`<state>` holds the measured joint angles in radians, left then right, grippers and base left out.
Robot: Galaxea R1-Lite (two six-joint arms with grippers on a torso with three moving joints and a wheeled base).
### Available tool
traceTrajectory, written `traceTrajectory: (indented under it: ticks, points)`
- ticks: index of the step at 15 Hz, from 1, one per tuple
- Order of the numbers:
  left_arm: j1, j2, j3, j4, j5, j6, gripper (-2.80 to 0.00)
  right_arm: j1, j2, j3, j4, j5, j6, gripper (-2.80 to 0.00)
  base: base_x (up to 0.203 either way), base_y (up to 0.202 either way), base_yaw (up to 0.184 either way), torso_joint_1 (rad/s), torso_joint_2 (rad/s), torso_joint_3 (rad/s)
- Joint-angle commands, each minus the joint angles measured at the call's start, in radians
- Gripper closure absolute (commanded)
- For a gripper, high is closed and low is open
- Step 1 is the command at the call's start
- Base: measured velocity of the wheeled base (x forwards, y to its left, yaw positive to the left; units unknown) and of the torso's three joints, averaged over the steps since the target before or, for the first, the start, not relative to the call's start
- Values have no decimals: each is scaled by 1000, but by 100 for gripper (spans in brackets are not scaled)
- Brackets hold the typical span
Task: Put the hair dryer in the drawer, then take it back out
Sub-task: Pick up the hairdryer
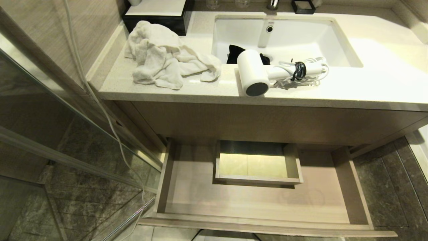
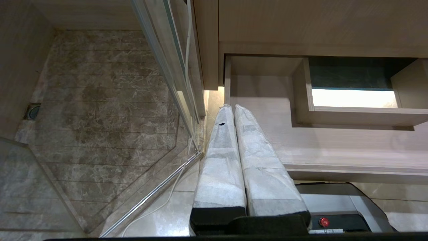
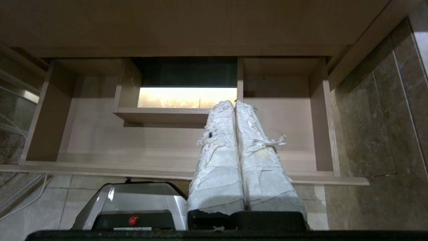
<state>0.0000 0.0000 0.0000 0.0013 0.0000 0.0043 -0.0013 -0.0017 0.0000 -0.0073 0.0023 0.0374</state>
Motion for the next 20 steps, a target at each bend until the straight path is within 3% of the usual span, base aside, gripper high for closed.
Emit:
traceTrajectory:
  ticks: [1, 11, 20]
  points:
    - [0, 0, 2, 0, 0, 0, 0, 0, 0, 2, 0, 1, 1, 0, 0, 0, 0, 201, -366, -168]
    - [0, 0, 2, 0, 0, 0, 0, 0, 0, 2, 0, 2, -6, 0, 0, 0, 0, 173, -332, -159]
    - [0, 0, 2, 0, 0, 0, 0, 0, 0, 2, 1, 4, -14, 0, 0, 0, 0, 93, -9, 85]
